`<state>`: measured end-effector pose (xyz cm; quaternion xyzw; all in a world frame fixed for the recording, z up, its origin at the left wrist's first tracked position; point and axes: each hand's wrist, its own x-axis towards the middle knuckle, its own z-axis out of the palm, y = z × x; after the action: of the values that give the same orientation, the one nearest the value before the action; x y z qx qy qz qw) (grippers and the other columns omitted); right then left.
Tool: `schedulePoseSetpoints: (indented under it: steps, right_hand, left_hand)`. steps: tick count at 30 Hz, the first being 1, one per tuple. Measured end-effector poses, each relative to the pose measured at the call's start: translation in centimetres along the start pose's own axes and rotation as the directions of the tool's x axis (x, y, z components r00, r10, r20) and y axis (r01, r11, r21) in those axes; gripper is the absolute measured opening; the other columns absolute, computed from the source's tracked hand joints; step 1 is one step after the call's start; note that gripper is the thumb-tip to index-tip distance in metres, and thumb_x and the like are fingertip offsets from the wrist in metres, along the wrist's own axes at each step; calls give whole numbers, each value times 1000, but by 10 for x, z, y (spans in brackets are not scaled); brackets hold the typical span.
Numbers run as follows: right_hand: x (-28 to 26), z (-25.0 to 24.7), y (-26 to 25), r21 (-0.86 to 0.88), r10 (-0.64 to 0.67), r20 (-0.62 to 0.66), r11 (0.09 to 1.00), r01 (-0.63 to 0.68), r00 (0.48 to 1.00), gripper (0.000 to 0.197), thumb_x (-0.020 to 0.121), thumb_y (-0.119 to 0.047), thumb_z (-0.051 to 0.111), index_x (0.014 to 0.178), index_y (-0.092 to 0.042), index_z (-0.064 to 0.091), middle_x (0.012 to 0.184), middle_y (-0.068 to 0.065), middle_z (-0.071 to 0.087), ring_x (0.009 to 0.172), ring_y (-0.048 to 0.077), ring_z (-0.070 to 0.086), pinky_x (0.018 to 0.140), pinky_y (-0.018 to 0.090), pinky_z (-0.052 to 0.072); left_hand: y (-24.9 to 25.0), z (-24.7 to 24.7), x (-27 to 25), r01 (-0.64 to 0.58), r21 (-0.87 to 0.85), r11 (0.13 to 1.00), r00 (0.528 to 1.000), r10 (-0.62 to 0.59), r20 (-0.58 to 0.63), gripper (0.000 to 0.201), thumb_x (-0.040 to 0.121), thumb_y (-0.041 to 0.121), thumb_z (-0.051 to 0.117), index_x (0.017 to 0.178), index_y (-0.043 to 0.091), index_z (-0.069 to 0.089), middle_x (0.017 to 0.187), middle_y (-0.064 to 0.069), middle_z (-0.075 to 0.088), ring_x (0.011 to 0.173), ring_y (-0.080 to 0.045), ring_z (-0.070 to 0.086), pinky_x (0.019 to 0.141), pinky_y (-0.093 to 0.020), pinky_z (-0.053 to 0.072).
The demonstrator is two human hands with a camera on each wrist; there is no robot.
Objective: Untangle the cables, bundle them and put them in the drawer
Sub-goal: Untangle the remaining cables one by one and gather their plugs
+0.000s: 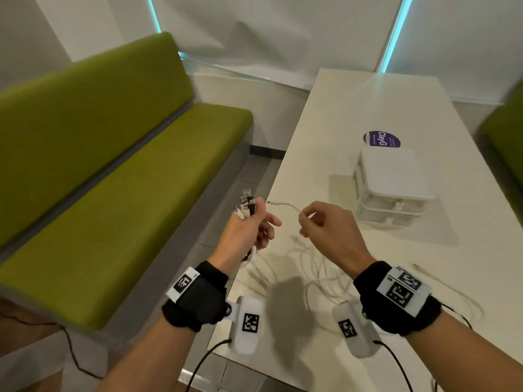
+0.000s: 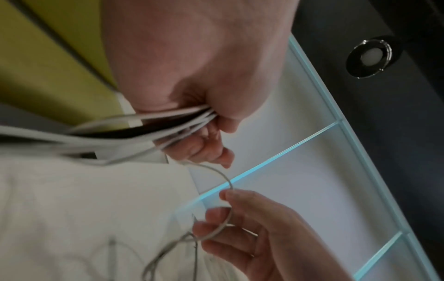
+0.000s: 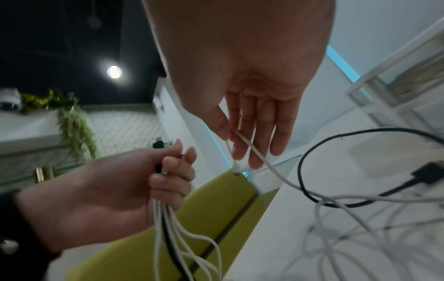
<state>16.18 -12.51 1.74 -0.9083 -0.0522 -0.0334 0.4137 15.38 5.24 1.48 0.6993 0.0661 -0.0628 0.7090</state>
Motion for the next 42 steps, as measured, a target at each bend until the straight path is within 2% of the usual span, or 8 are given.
schedulePoseSetpoints:
  steps: [11,15,20,23,26,33,39,42]
  right_hand:
    - [-44,-29,35,213,-187,14,960,180,982,9,89,-18,70,95,-22,74,78,-8,74,79,4,69,82,28,55]
    - [-46,-25,43,153,-223,79,966,209,972,12,87,-22,72,97,-24,77,87,-8,75,83,8,67,81,36,52]
    - [-48,-29,44,126,-295,100,951,282,950,17,85,-21,74,100,-28,76,85,-9,70,80,4,61,78,29,48]
    - [-44,-28,59,-31,-232,177,970,241,956,36,90,-24,68,125,-30,65,118,-9,67,107,6,59,95,29,45]
    - [-41,-22,68,-198,-107,334,963,181,937,47,92,-30,64,137,-32,50,137,-8,55,125,12,51,103,34,43]
    - [-22,-4,65,-495,12,359,850,180,933,25,102,-31,40,105,-15,58,106,6,62,100,29,56,73,34,43]
    - [-6,-23,64,-305,54,97,952,-22,994,21,101,-24,35,97,-13,53,87,13,65,79,36,59,65,39,45]
    - [-9,-33,56,-185,-56,32,981,61,998,12,98,-14,39,94,-15,49,82,7,66,73,29,61,64,42,50]
  left_hand:
    - [2,69,-1,27,-245,969,999,-19,34,55,89,62,48,96,16,77,57,5,22,54,-11,11,56,-33,9]
    - [3,69,-8,-72,-163,984,994,85,69,39,68,54,73,65,16,67,54,0,32,46,-10,27,48,-23,24]
    - [-4,74,-13,-111,-14,994,983,112,145,44,85,50,53,81,10,71,64,1,60,64,-12,58,68,-30,45]
    - [-3,75,-10,-193,-88,977,979,198,49,42,92,46,45,88,12,70,64,-2,60,73,-18,61,78,-32,45]
    - [3,75,-12,-237,-202,950,969,245,17,40,95,42,43,86,11,66,54,-1,47,54,-18,53,64,-28,46]
    - [25,72,-15,-277,-333,901,951,307,40,38,93,39,44,68,19,66,53,4,28,47,-8,19,45,-26,12]
    - [12,73,-9,-296,56,954,950,287,125,26,95,38,54,87,25,75,68,8,55,49,-4,41,46,-16,30]
    - [-5,79,-8,-283,359,889,959,258,117,28,92,47,57,102,25,71,88,10,71,76,-6,63,64,-18,47]
